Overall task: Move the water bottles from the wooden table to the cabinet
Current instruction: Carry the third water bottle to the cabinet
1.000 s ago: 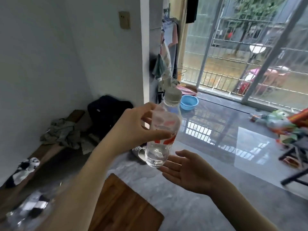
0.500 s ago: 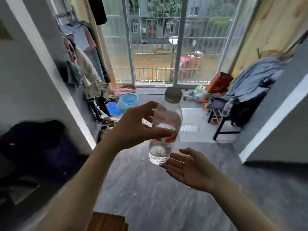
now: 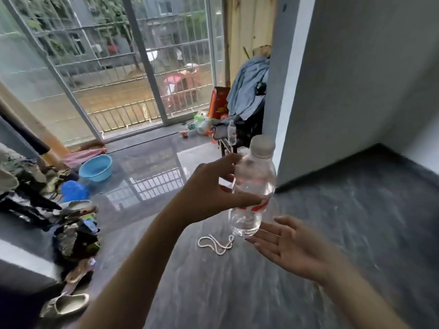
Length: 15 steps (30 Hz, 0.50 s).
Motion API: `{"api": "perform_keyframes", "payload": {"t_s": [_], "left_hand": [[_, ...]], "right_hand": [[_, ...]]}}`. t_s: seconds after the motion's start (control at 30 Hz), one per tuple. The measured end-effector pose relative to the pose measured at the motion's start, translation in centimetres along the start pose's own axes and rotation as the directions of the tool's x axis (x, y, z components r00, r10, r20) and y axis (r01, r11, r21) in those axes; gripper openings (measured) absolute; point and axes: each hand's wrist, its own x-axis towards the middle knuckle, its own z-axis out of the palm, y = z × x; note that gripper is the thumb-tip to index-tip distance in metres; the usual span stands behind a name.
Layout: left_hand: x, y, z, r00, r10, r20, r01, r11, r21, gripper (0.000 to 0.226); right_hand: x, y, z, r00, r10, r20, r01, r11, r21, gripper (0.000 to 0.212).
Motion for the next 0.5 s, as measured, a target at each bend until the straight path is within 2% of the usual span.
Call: {"api": "perform_keyframes", "payload": {"t_s": [0.23,0.37,0.5], "left_hand": [[5.9,2.7,6.0,0.972,0.116,0.204,-0.101,0.992,-0.080,0.060],[8.6,3.9,8.7,0.931,0.199,0.306,-0.168,0.978,-0.123,0.065],[11.6,4.6,10.8,0.875,0.264,0.406,-0.210,0.962,-0.173,0.060]], "right_hand": [[-4.0,-1.8,-5.7,0.990,-0.122,-0.077,0.134,0.976,0.172,0.046],[-5.4,-2.4,-7.4,0.966,-0.206,-0.156,0.237,0.948,0.213,0.046],[-6.6,-2.6,-8.4,0.928,-0.288,-0.237,0.344,0.908,0.241,0.050]]}}
